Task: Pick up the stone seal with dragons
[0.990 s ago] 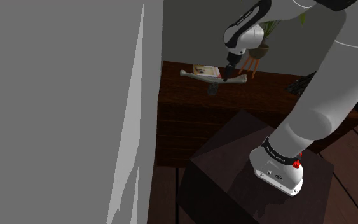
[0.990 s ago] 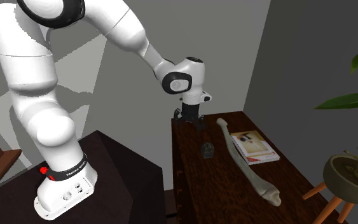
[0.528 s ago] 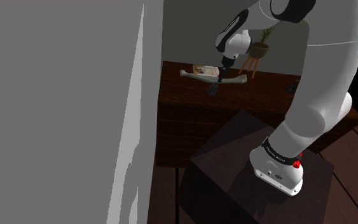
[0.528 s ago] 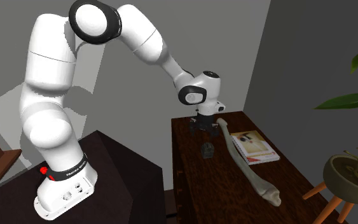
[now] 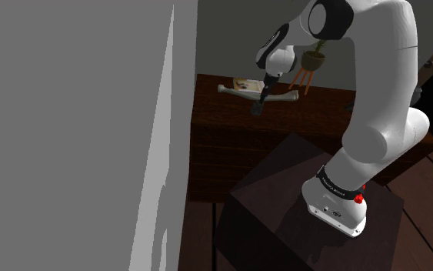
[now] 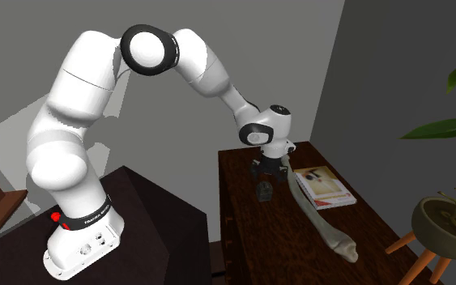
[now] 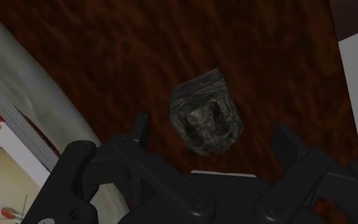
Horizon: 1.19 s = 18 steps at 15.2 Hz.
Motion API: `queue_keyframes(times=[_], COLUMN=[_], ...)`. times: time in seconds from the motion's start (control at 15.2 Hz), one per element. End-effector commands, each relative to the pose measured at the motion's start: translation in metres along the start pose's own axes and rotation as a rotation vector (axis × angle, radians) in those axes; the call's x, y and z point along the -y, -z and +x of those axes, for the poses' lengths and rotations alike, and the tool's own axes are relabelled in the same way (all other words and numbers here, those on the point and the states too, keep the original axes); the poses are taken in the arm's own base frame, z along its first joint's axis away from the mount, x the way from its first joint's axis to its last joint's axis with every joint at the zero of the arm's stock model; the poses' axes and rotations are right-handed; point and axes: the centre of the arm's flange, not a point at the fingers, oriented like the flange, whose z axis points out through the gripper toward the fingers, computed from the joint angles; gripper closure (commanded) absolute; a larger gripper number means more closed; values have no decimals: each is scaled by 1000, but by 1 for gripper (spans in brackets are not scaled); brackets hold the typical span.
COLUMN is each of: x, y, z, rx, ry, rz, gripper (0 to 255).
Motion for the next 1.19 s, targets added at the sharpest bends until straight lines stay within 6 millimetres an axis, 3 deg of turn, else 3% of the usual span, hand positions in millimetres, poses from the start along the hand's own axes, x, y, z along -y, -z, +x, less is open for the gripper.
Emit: queue_keyframes(times=[0.0,0.13,0.26,0.33,0.92,1.12], x=[-1,-1,-1,-1,-1,-1], y=[-11,-25,-25,-25,-25,-9], z=[0,0,0,0,0,0], rx=[-1,-1,-1,-1,-1,-1], ry=[0,0,0,0,0,0], rz=[0,0,0,0,0,0], gripper=[0,0,0,255,255,255])
